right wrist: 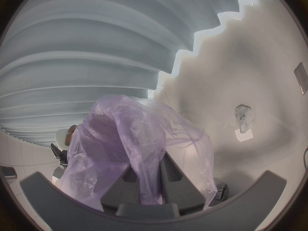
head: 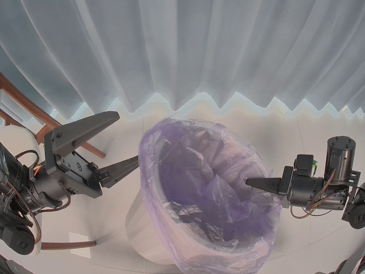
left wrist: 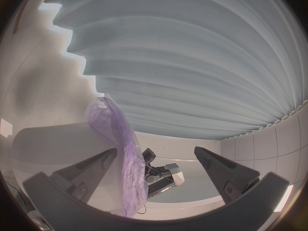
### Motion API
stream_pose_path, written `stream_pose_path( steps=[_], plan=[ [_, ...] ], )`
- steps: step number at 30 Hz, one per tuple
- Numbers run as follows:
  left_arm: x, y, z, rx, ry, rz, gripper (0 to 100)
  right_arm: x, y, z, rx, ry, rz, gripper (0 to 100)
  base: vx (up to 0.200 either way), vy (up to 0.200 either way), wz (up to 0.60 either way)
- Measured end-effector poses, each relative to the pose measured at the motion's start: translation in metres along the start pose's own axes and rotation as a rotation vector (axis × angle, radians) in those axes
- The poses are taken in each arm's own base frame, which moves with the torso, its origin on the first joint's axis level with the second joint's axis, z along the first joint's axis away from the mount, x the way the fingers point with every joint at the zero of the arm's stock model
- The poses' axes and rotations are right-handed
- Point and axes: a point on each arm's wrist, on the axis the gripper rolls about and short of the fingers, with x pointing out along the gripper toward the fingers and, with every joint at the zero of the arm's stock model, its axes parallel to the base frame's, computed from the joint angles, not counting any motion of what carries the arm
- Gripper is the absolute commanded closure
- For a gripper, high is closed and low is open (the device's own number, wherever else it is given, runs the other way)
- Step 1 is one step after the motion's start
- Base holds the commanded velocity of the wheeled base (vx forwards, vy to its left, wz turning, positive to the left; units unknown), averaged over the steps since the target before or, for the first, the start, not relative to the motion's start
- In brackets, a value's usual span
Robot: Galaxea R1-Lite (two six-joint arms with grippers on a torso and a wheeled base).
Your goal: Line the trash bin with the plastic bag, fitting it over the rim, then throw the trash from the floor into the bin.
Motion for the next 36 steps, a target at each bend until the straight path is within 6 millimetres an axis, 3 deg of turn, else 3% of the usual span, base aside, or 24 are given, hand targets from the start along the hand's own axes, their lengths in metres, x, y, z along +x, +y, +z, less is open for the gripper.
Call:
stream_pose_path(
  steps=[36],
  plan=[
    [0.003, 0.002, -0.004, -0.022, 0.014, 0.002, 0, 0.004, 0.0, -0.011, -0.006, 0.049, -0.001, 100, 0.0, 0.0, 0.0]
  ],
)
